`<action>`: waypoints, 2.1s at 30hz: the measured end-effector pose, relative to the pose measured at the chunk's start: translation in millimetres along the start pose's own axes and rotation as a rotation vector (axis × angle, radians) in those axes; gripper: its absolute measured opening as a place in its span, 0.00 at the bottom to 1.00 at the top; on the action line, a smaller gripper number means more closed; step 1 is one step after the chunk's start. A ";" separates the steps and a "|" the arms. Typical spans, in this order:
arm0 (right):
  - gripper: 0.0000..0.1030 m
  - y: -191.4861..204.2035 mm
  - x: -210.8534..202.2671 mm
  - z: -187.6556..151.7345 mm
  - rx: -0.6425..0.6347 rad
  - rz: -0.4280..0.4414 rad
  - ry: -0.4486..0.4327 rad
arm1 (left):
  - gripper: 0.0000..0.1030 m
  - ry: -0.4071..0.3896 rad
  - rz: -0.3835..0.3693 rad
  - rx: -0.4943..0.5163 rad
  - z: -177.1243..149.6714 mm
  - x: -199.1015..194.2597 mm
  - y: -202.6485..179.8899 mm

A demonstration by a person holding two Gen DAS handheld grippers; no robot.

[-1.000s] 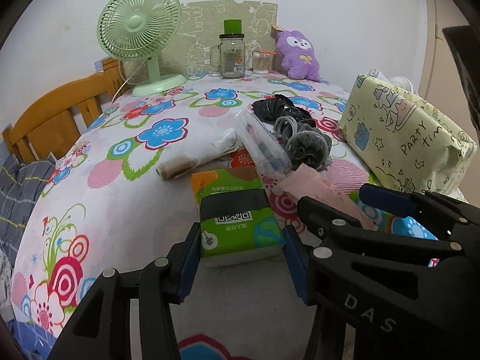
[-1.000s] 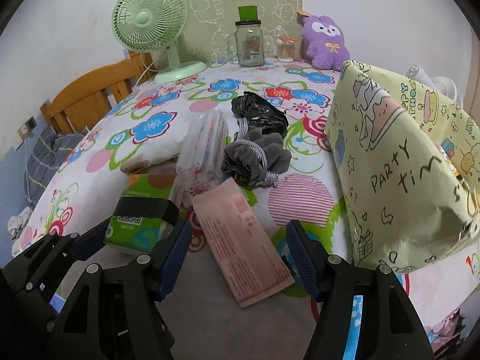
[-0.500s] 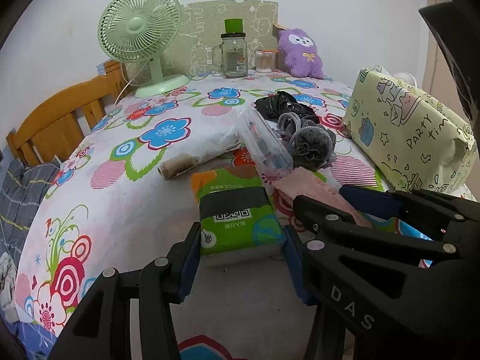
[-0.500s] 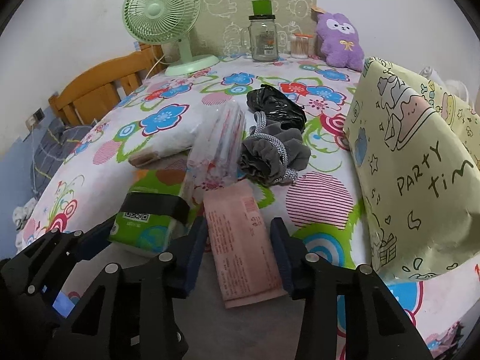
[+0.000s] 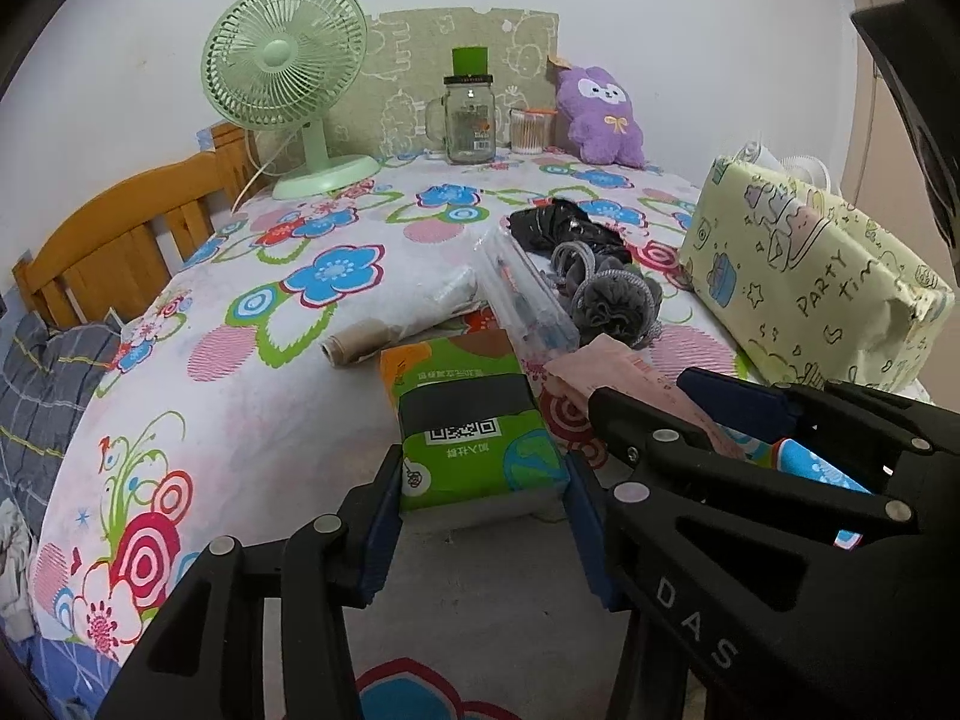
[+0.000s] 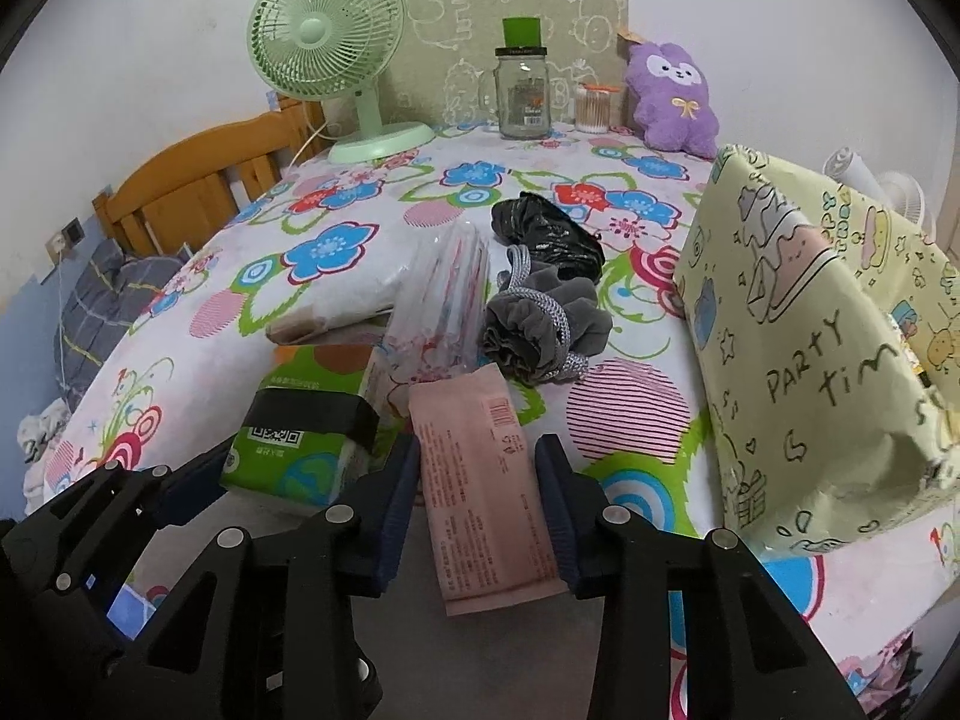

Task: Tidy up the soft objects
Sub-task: 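Grasp and lift the pink packet with the right tool while the left grasps the tissue pack, then carry the pink packet and green tissue pack with both tools over the storage box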

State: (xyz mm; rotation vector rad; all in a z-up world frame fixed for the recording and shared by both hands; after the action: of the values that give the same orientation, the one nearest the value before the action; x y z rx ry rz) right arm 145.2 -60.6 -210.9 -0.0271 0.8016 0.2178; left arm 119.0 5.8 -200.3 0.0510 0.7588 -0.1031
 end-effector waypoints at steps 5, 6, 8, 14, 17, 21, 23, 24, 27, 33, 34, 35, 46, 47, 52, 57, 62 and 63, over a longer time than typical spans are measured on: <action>0.41 2.1 -11.5 5.8 -0.001 0.006 -0.024 | 0.50 -0.023 0.002 -0.014 6.2 -12.4 2.4; 0.41 2.8 -14.6 7.3 -0.002 0.006 -0.030 | 0.50 -0.026 0.001 -0.017 7.6 -13.6 3.3; 0.42 4.6 -20.9 10.2 -0.003 0.009 -0.042 | 0.50 -0.033 0.006 -0.027 11.7 -16.7 5.4; 0.42 7.9 -39.0 19.3 -0.009 0.005 -0.080 | 0.50 -0.063 0.007 -0.043 22.2 -29.7 7.7; 0.42 6.8 -45.8 23.1 -0.009 0.001 -0.092 | 0.50 -0.075 0.006 -0.043 26.9 -35.8 6.7; 0.42 6.2 -56.4 29.2 -0.012 -0.009 -0.109 | 0.50 -0.084 0.005 -0.046 33.7 -42.7 6.2; 0.42 6.2 -62.5 32.9 -0.015 -0.012 -0.117 | 0.50 -0.089 0.010 -0.047 37.3 -47.0 6.9; 0.42 6.2 -64.8 34.2 -0.016 -0.013 -0.121 | 0.50 -0.092 0.012 -0.048 39.9 -49.6 7.4; 0.42 6.8 -72.2 40.7 -0.020 -0.014 -0.135 | 0.50 -0.099 0.010 -0.053 46.0 -54.9 7.3; 0.42 7.0 -87.1 55.2 -0.024 -0.020 -0.161 | 0.50 -0.127 0.007 -0.053 61.6 -67.4 7.4; 0.42 7.0 -89.1 57.4 -0.024 -0.020 -0.165 | 0.50 -0.133 0.008 -0.052 65.0 -70.0 7.7; 0.42 6.9 -90.8 59.3 -0.024 -0.020 -0.168 | 0.50 -0.135 0.009 -0.052 67.1 -70.6 7.4; 0.42 6.8 -103.9 84.9 -0.027 -0.014 -0.195 | 0.50 -0.157 0.020 -0.054 92.2 -81.5 8.3; 0.42 6.6 -104.1 86.8 -0.027 -0.014 -0.195 | 0.50 -0.158 0.020 -0.054 93.7 -81.6 8.0; 0.42 3.2 -103.2 95.6 -0.028 -0.015 -0.198 | 0.50 -0.155 0.018 -0.060 102.5 -77.6 7.9; 0.42 -4.5 -99.3 102.7 -0.020 -0.023 -0.198 | 0.50 -0.155 0.026 -0.073 109.4 -71.5 4.3; 0.42 -14.0 -95.1 109.7 -0.010 -0.026 -0.197 | 0.50 -0.152 0.029 -0.066 118.4 -64.6 -0.6; 0.42 -16.7 -94.4 111.5 -0.008 -0.025 -0.199 | 0.50 -0.152 0.030 -0.065 119.5 -64.2 -1.6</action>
State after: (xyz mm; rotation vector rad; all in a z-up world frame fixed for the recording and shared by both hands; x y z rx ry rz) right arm 164.1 -82.3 -66.7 -0.0225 0.6022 0.1967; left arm 154.2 -0.9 -69.5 -0.0076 0.6085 -0.0529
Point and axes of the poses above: each gripper's, at about its wrist camera, not at the fingertips, and x roughly the way its jaws point, y to its left, z to its top, the point moved 10 cm from there along x, roughly the way its jaws point
